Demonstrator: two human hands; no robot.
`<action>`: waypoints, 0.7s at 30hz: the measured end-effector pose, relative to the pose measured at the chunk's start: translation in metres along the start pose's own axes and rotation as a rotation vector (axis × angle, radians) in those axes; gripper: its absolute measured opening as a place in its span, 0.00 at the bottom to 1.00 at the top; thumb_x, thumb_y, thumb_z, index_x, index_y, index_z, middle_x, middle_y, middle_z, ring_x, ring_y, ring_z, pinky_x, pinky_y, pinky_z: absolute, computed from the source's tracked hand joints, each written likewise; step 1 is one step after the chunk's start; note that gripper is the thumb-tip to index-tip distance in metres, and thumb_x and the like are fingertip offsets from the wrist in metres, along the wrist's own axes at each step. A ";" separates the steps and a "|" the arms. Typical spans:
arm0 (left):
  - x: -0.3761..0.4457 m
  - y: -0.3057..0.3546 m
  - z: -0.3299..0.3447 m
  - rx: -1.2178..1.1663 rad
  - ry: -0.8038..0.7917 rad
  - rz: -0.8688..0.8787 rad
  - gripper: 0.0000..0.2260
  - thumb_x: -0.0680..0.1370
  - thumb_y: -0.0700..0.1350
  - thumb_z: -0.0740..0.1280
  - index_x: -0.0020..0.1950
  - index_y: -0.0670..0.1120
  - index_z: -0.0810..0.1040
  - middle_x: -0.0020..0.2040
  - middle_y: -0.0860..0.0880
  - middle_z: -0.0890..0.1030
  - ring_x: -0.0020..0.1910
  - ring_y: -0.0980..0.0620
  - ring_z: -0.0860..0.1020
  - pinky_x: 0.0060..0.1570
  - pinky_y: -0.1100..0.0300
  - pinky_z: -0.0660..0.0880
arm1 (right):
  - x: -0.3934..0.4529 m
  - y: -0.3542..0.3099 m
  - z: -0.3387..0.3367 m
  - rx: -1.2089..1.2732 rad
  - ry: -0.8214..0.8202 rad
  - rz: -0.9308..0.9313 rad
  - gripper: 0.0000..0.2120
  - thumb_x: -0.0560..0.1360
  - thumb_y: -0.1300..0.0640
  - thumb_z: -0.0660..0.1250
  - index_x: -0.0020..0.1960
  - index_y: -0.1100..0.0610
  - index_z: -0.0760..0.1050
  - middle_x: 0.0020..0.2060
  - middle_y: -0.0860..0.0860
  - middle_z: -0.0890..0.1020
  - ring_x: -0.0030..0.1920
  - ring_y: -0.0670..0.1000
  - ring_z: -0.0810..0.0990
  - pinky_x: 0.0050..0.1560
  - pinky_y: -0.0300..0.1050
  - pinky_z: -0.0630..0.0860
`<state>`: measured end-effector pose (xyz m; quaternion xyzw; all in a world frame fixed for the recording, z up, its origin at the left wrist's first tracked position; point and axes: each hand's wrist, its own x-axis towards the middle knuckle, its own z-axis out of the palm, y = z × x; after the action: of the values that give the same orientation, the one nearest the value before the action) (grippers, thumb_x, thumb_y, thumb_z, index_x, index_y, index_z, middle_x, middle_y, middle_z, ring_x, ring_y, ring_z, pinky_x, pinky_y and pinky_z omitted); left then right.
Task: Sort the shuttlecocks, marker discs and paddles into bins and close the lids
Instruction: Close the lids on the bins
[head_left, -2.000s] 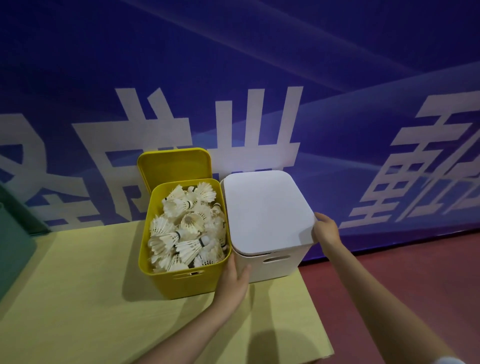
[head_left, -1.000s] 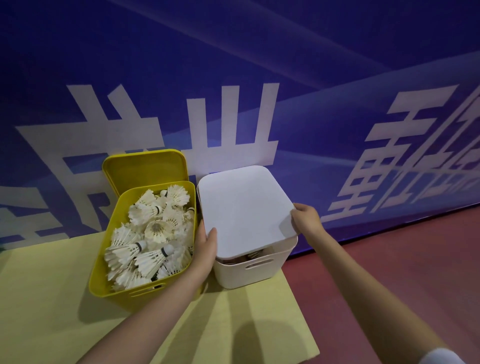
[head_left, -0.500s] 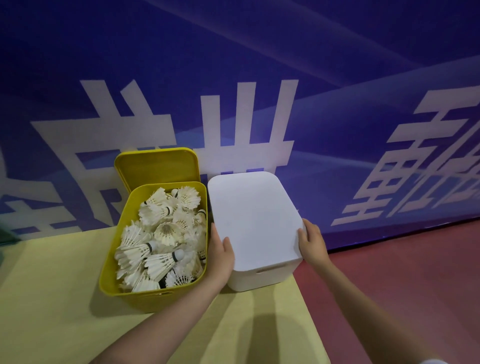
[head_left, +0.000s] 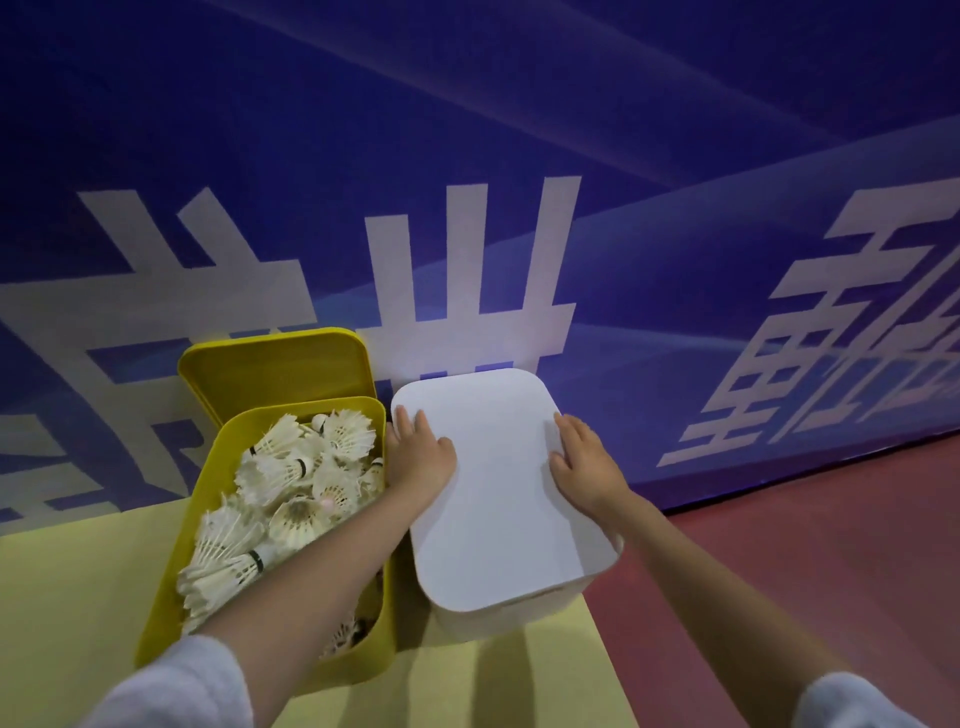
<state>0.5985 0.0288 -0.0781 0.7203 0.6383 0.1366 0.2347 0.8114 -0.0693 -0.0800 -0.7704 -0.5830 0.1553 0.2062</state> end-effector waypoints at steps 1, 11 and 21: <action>0.006 0.001 0.000 0.040 0.000 -0.007 0.26 0.80 0.49 0.54 0.77 0.44 0.52 0.78 0.45 0.46 0.76 0.40 0.46 0.74 0.49 0.53 | 0.014 -0.004 0.001 -0.023 -0.011 -0.020 0.27 0.80 0.54 0.54 0.77 0.55 0.53 0.76 0.51 0.57 0.73 0.54 0.58 0.68 0.52 0.65; 0.059 -0.015 0.012 0.384 0.122 0.153 0.26 0.80 0.52 0.52 0.77 0.44 0.55 0.77 0.41 0.55 0.75 0.43 0.55 0.73 0.53 0.54 | 0.105 -0.016 0.023 -0.218 -0.064 -0.034 0.24 0.81 0.49 0.52 0.74 0.54 0.55 0.76 0.49 0.52 0.68 0.58 0.63 0.51 0.50 0.72; 0.059 -0.013 0.009 0.340 0.141 0.177 0.26 0.79 0.55 0.55 0.75 0.46 0.61 0.76 0.41 0.59 0.74 0.42 0.57 0.72 0.50 0.57 | 0.136 -0.005 0.011 0.545 -0.051 0.317 0.18 0.80 0.48 0.57 0.65 0.57 0.74 0.61 0.53 0.78 0.57 0.53 0.76 0.55 0.45 0.70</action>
<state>0.6005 0.0860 -0.0991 0.7915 0.6012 0.0971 0.0513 0.8388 0.0639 -0.0871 -0.7640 -0.3973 0.3554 0.3636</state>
